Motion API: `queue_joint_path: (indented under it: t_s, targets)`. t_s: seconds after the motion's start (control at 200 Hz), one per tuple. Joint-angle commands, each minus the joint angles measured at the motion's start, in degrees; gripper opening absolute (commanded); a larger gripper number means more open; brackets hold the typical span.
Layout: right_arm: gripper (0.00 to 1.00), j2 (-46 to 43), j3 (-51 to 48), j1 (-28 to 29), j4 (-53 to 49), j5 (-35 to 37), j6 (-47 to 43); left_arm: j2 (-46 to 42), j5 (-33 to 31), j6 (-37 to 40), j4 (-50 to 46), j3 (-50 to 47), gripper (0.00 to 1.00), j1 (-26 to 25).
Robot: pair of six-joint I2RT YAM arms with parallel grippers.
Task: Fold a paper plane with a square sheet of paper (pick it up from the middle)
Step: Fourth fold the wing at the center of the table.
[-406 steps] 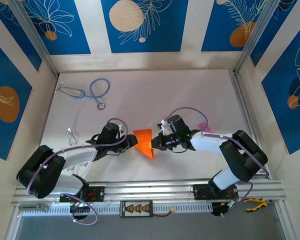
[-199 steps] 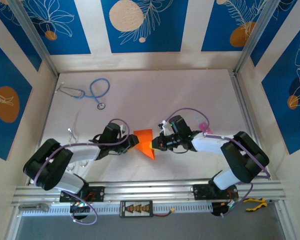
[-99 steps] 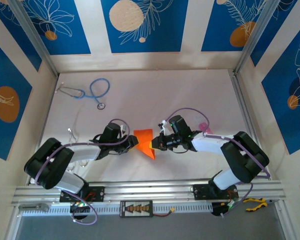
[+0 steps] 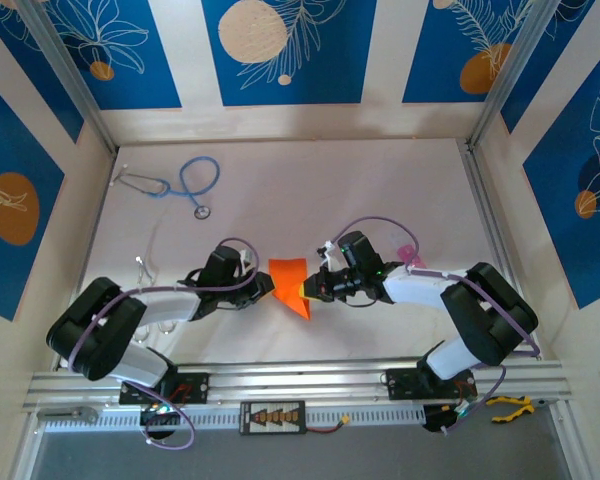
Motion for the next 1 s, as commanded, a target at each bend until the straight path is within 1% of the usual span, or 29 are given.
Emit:
queue_joint_path:
  t_s: [0.0, 0.125, 0.255, 0.355, 0.435, 0.59, 0.735, 0.995]
  targets:
    - [0.02, -1.18, -0.48, -0.41, -2.17, 0.64, -0.30, -2.39, -0.96, 0.69, -1.46, -0.75, 0.15, 0.81]
    - [0.02, -1.56, -0.70, -0.57, -2.50, 0.72, -0.47, -3.57, -1.48, 1.12, -2.75, -0.74, 0.14, 0.93]
    - [0.06, -1.72, -0.82, -0.59, -2.70, 1.04, -0.51, -3.97, -1.60, 0.98, -2.87, -0.74, 0.13, 0.91]
    - [0.11, -2.61, -0.78, -0.59, -3.16, 1.58, -0.57, -4.30, -1.84, 0.89, -3.00, -0.83, 0.13, 0.94]
    - [0.15, -3.70, -0.48, -0.57, -5.04, 2.97, -1.41, -4.78, -2.33, 0.71, -3.42, -0.83, 0.12, 0.88]
    - [0.18, -6.02, 0.16, -0.50, -8.50, 5.34, -3.10, -5.91, -3.30, 0.71, -4.57, -0.90, 0.12, 0.91]
    - [0.19, -7.94, -0.05, -0.27, -8.76, 6.21, -3.81, -7.15, -4.58, 0.56, -5.75, -1.00, 0.11, 0.93]
    - [0.19, -8.39, 1.11, 1.57, -9.84, 8.16, -5.69, -9.09, -6.16, 0.32, -7.49, -1.17, 0.10, 0.91]
